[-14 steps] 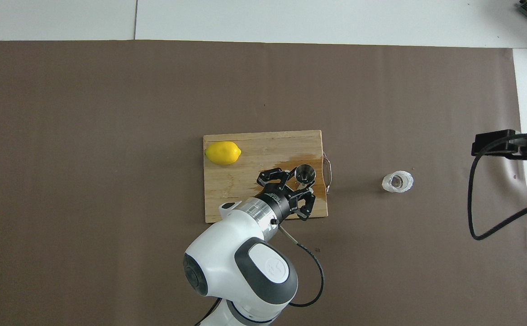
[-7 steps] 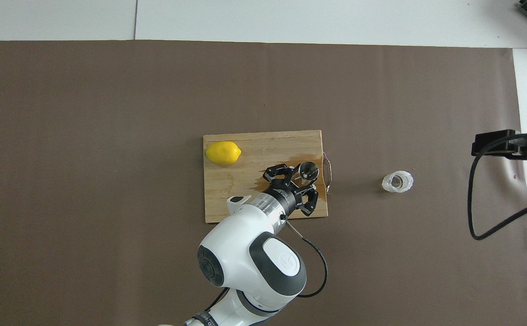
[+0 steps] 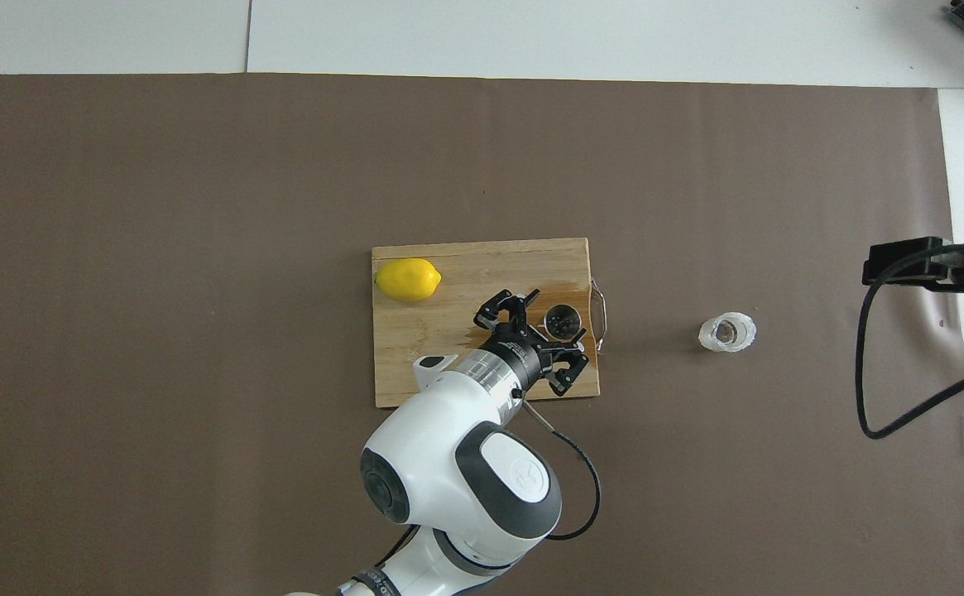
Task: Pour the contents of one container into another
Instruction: 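Raise the left gripper away while the right gripper reaches the white cup, then return the left gripper to rest while the right gripper grasps the white cup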
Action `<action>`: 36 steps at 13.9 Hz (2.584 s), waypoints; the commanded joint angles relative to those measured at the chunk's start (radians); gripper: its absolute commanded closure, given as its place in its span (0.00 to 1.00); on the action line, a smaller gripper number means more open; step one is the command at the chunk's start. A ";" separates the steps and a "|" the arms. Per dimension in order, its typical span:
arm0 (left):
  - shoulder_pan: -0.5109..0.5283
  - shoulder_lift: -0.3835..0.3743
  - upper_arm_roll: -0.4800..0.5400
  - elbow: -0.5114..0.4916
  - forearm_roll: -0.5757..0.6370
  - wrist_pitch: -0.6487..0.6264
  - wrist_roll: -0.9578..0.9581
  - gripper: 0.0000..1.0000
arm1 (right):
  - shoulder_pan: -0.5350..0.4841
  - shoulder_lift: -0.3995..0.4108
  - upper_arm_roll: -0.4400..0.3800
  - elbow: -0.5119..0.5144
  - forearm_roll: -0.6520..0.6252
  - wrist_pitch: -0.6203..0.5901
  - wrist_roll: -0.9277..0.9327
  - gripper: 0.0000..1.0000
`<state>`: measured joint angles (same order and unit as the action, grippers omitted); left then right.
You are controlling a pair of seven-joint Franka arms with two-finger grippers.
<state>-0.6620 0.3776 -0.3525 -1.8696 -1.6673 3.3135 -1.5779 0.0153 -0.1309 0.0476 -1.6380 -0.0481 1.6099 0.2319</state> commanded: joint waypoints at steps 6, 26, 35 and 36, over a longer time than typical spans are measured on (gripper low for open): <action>0.012 -0.160 0.006 -0.030 0.000 0.023 0.138 0.00 | -0.002 -0.021 0.011 -0.017 0.011 -0.015 -0.019 0.00; 0.513 -0.315 0.018 -0.017 0.551 -0.510 0.334 0.00 | -0.121 0.031 -0.012 -0.568 0.109 0.545 -1.695 0.00; 0.622 -0.328 0.017 0.000 1.498 -0.912 0.410 0.00 | -0.141 0.203 -0.012 -0.611 0.405 0.703 -2.095 0.00; 0.625 -0.335 0.018 -0.002 1.550 -0.943 0.496 0.00 | -0.141 0.214 -0.012 -0.623 0.453 0.720 -2.138 0.00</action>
<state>-0.0561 0.0750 -0.3305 -1.8620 -0.2017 2.4432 -1.1872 -0.1181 0.0704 0.0288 -2.2328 0.3244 2.2942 -1.8275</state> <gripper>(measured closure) 0.000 0.000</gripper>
